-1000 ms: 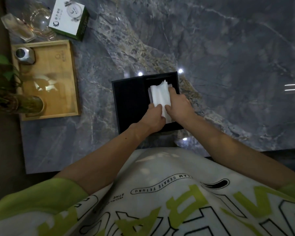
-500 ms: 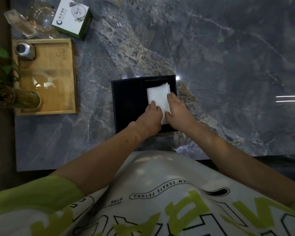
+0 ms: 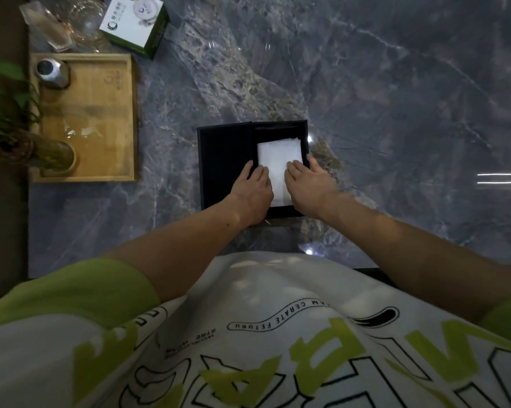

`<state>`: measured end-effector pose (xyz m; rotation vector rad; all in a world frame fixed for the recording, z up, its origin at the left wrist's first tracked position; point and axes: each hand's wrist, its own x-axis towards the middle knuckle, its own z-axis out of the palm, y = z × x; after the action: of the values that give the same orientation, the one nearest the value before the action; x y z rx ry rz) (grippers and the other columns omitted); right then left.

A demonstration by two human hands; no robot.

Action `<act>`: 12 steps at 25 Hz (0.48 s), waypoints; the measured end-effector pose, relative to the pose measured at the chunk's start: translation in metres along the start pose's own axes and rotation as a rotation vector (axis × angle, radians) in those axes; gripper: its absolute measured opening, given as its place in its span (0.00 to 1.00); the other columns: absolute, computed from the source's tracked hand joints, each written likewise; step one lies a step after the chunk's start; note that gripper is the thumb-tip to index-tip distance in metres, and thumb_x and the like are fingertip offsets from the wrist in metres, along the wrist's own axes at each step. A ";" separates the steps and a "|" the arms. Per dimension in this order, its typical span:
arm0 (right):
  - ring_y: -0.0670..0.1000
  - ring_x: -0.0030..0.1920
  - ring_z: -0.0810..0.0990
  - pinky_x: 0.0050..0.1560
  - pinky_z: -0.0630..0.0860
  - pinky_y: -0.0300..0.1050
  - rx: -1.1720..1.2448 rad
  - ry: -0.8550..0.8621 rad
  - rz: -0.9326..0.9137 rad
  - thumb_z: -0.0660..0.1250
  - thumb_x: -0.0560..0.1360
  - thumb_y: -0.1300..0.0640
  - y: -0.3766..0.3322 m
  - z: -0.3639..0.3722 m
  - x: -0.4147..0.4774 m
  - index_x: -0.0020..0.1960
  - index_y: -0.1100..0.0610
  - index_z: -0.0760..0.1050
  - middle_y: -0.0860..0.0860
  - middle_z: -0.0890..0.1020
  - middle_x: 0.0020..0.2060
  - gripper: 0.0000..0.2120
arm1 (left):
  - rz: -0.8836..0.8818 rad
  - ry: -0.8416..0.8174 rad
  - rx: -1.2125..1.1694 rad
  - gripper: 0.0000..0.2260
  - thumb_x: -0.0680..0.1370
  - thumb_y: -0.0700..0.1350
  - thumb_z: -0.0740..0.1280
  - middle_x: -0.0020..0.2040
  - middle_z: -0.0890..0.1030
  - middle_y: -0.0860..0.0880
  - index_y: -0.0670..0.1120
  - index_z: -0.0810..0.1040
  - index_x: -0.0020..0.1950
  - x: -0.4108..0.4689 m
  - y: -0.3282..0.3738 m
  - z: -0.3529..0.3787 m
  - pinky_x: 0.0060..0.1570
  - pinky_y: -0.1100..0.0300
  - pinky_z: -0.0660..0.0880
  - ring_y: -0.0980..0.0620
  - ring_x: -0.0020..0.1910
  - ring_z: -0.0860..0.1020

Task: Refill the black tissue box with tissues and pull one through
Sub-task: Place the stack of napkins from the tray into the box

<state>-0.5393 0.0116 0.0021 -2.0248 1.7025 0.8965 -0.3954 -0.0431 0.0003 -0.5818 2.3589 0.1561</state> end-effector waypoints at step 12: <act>0.53 0.78 0.53 0.74 0.35 0.61 0.037 -0.073 0.056 0.58 0.79 0.50 -0.007 0.005 0.004 0.78 0.62 0.52 0.58 0.53 0.78 0.33 | 0.030 -0.045 0.035 0.27 0.81 0.50 0.55 0.79 0.55 0.41 0.41 0.58 0.77 0.008 -0.001 0.001 0.74 0.40 0.41 0.45 0.78 0.52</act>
<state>-0.5336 0.0129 -0.0049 -1.9058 1.7316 0.9377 -0.3996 -0.0465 -0.0052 -0.5204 2.3232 0.1393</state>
